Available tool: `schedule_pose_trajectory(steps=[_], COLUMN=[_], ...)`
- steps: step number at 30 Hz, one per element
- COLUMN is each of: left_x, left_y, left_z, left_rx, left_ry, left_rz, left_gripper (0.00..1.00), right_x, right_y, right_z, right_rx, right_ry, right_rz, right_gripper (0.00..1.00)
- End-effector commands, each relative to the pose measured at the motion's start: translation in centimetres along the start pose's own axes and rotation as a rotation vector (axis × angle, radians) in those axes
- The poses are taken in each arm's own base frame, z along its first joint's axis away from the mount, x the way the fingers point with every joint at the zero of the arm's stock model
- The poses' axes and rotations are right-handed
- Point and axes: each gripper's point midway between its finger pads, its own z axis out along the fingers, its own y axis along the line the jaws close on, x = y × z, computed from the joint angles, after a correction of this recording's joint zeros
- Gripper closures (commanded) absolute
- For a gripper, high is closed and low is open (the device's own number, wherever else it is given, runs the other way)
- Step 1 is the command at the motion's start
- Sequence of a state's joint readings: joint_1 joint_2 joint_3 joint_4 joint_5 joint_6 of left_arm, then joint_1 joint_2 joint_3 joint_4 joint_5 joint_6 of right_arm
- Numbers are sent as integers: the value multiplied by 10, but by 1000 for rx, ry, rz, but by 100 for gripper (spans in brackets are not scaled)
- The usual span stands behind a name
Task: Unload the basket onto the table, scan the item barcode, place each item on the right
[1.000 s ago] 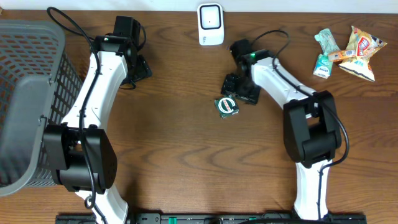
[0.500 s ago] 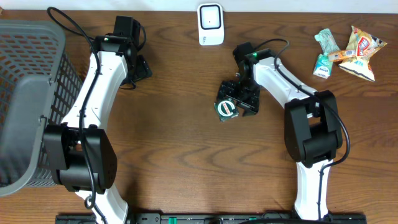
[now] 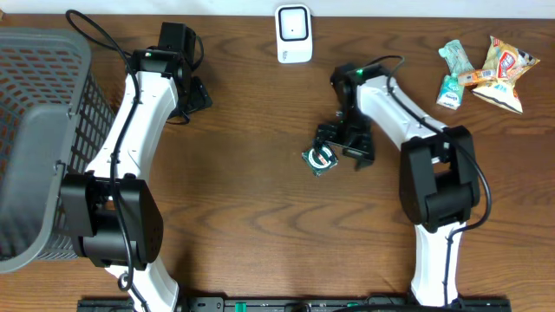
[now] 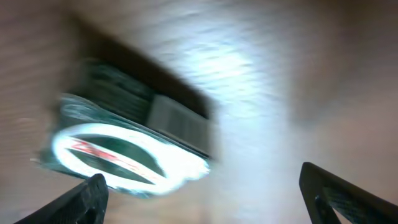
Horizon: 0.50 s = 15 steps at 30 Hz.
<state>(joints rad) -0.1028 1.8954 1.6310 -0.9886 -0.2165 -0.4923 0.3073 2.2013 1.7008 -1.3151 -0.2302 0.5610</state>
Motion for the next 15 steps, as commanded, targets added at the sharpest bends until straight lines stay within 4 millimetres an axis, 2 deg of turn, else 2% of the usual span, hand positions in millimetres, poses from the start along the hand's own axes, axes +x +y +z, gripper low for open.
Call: schedule_pose_trajectory(steps=[1, 2, 5, 8, 11, 15], left_x=[3, 3, 3, 3, 3, 3], left_y=[4, 4, 4, 4, 4, 4], left_z=[6, 6, 6, 6, 6, 6], left_rx=[-30, -30, -30, -30, -30, -30], left_ry=[9, 10, 10, 9, 9, 9], left_rz=[21, 20, 20, 20, 20, 20], left_gripper=[2, 2, 2, 2, 2, 2], right_x=[-15, -13, -3, 14, 34, 34], right_y=[-18, -16, -3, 8, 25, 53], right_z=[-53, -65, -67, -52, -30, -7], right_rx=[20, -8, -49, -24, -11, -57], right_ry=[-140, -161, -145, -107, -76, -129], right_rz=[15, 13, -12, 6, 176, 270], right_gripper=[6, 7, 9, 12, 10, 8])
